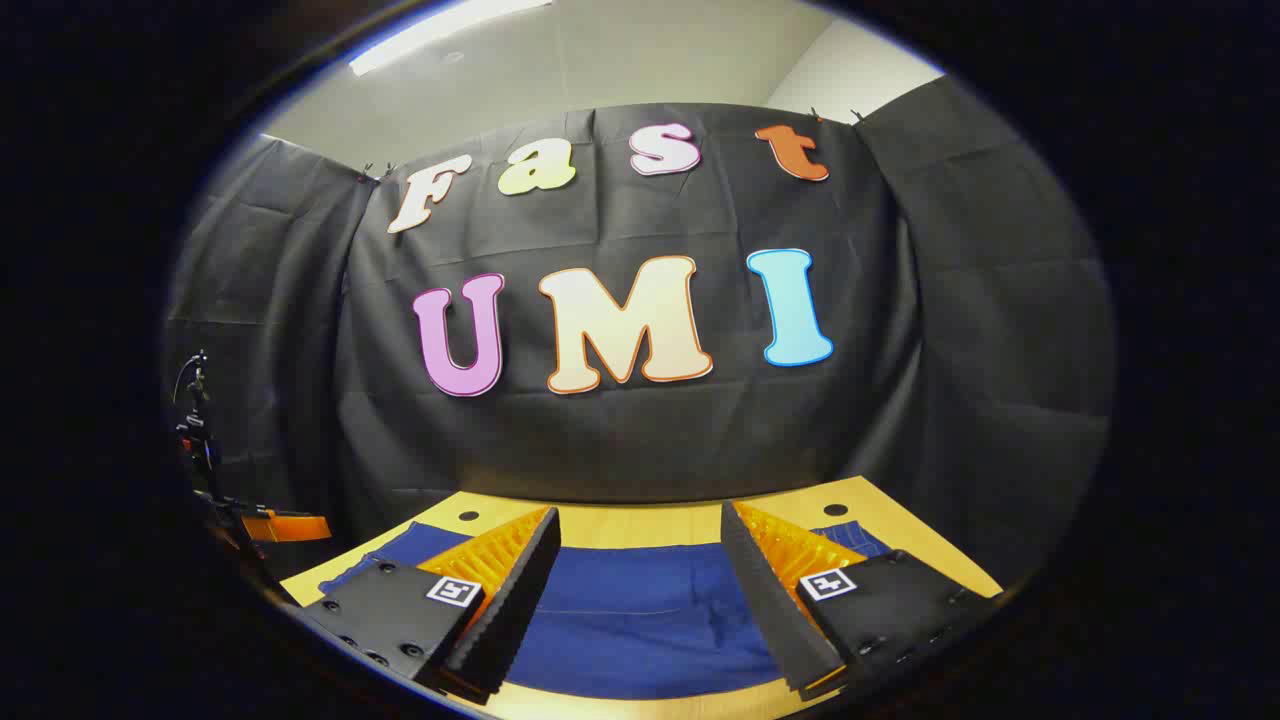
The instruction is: Grasp the waist and the cuffs of the jeans and fold them to make the two legs overlap; first hold the waist and fold one-third of the jeans toward the cuffs, then hold the cuffs and fold the remaining one-third in the same direction to finish folding.
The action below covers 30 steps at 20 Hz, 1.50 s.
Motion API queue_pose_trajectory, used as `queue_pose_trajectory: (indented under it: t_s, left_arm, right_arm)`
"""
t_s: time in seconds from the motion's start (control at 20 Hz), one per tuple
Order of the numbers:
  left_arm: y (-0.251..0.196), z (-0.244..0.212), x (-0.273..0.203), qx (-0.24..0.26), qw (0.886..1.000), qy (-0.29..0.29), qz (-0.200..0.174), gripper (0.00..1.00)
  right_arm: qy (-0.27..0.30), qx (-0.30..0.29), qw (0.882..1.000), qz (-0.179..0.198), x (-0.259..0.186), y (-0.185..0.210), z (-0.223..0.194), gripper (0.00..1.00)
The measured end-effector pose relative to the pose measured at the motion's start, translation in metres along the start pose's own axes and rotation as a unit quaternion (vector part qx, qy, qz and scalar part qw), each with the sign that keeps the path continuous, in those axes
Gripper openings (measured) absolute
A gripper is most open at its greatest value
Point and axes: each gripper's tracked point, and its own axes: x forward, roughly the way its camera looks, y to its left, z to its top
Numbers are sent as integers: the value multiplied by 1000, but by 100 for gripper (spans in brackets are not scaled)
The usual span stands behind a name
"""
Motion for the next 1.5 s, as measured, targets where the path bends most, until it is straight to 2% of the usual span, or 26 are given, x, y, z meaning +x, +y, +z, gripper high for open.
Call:
queue_pose_trajectory:
  t_s: [0.1, 0.35, 0.5, 0.55, 0.6, 0.75, 0.85, 0.9, 1.05, 1.1, 1.15, 1.2, 1.3, 1.35, 1.4, 1.45, 1.5]
  left_arm:
    - [1, -1, -2, 0, 1000, 2, 3, 95]
    - [19, -7, -3, 22, 1000, 9, 11, 95]
    - [26, -22, -4, 47, 998, 34, -8, 94]
    - [28, -24, -6, 51, 998, 35, -19, 95]
    - [29, -28, -8, 56, 997, 42, -31, 94]
    - [40, -51, -12, 98, 990, 81, -60, 94]
    - [53, -71, -18, 127, 981, 122, -78, 94]
    - [57, -81, -19, 138, 976, 141, -87, 94]
    - [77, -109, -26, 184, 959, 193, -101, 95]
    - [85, -120, -27, 203, 950, 214, -104, 95]
    - [91, -129, -28, 218, 941, 234, -109, 95]
    - [97, -139, -31, 232, 932, 254, -117, 95]
    - [109, -156, -36, 256, 912, 292, -133, 95]
    - [118, -166, -34, 262, 904, 308, -139, 95]
    - [125, -172, -31, 269, 896, 324, -139, 87]
    - [129, -175, -31, 277, 890, 335, -139, 93]
    - [130, -175, -30, 285, 885, 339, -143, 93]
  right_arm:
    - [4, 6, 1000, 0, 2, 0, -2, 95]
    - [10, 12, 1000, 3, 8, 0, -5, 97]
    - [14, 11, 1000, 2, 5, 2, -7, 100]
    - [17, 8, 1000, 1, 3, 2, -10, 93]
    - [21, 4, 1000, 1, 1, 2, -10, 97]
    - [31, 1, 1000, 1, -7, 3, -14, 98]
    - [46, -1, 999, 4, -10, 5, -21, 93]
    - [52, -3, 999, 6, -11, 5, -26, 97]
    - [70, -6, 997, 14, -17, 11, -38, 97]
    - [77, -9, 997, 15, -17, 13, -42, 97]
    - [84, -12, 996, 16, -19, 14, -46, 93]
    - [91, -13, 996, 18, -20, 16, -51, 98]
    - [98, -17, 995, 24, -24, 20, -56, 98]
    - [101, -19, 994, 26, -25, 20, -58, 93]
    - [105, -18, 994, 27, -25, 20, -60, 93]
    - [110, -17, 993, 27, -26, 20, -64, 97]
    - [114, -15, 993, 27, -26, 20, -67, 97]
